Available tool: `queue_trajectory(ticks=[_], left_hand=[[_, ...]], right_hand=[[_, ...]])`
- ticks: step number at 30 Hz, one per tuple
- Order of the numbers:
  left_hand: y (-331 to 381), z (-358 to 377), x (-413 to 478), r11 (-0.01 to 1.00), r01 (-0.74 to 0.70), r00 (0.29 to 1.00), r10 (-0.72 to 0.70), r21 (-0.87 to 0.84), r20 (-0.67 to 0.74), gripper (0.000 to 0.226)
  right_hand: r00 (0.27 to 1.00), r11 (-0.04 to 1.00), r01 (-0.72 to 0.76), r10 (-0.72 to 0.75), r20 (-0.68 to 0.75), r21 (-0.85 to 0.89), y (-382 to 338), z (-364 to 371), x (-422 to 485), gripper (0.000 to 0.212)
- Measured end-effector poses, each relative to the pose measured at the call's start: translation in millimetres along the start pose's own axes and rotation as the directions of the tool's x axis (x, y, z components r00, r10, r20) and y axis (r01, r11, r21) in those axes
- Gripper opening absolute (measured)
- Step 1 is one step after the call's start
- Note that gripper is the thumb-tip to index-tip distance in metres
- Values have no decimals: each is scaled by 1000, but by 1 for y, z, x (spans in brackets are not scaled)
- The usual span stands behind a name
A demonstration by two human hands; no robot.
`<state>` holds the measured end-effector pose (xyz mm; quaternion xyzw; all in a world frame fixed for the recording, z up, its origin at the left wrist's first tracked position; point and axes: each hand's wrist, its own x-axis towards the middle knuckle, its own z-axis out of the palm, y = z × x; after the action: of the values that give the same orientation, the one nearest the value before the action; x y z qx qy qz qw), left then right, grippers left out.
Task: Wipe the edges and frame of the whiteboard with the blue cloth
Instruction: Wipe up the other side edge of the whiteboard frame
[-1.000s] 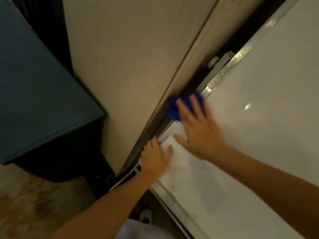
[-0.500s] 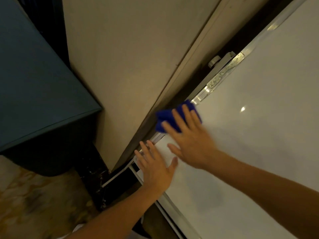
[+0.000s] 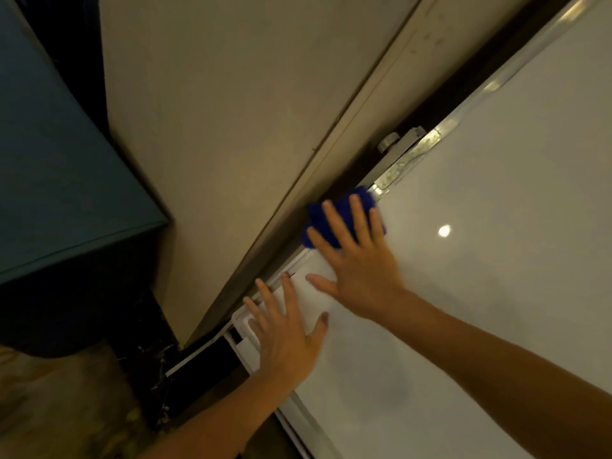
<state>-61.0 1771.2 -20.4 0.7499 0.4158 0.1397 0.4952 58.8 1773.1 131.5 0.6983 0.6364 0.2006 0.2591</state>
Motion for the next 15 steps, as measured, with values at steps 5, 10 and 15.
queue_trajectory(ticks=[5, 10, 15], left_hand=[[15, -2, 12, 997, -49, 999, 48, 59, 10, 103], [57, -4, 30, 986, -119, 993, 118, 116, 17, 103], [107, -8, 41, 966, -156, 987, 147, 208, 58, 106]], right_hand=[[997, 998, 56, -56, 54, -6, -5, 11, -3, 77], [967, 969, -248, 248, -50, 22, 70, -12, -15, 75], [935, 938, -337, 343, -88, 77, 77, -20, -15, 77]])
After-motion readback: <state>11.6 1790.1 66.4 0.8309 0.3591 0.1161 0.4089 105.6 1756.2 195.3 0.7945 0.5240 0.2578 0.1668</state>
